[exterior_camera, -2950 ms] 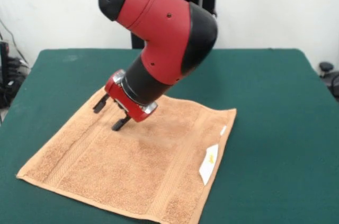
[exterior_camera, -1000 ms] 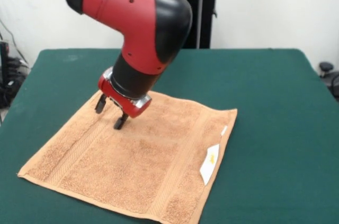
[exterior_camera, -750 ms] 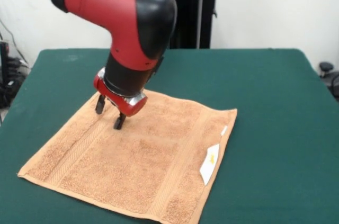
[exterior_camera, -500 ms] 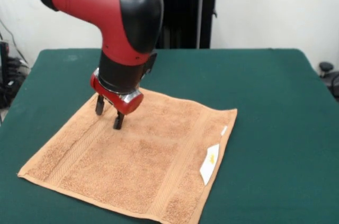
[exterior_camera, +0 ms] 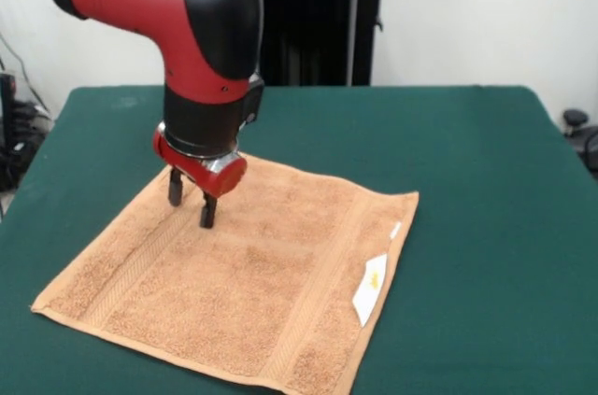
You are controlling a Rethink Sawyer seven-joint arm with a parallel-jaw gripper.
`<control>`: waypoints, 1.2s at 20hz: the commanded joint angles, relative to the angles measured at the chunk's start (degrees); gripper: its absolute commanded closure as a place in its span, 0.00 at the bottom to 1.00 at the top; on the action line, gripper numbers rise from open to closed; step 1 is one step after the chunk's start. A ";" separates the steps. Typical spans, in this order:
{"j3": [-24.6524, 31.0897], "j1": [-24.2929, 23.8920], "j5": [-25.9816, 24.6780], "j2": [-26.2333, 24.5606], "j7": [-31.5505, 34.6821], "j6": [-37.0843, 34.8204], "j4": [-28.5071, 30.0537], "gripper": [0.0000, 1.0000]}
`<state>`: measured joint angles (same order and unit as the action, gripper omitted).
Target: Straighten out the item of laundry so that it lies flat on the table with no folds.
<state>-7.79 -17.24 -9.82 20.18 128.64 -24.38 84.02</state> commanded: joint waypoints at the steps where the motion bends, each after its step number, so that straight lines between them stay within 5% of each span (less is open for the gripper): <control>1: 13.21 1.14 -5.42 -6.15 -6.78 0.94 13.39 0.00; 24: 12.55 4.32 -5.60 16.69 -2.29 -6.85 23.88 0.00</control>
<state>-1.83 -15.14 -14.72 31.40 128.64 -25.54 99.13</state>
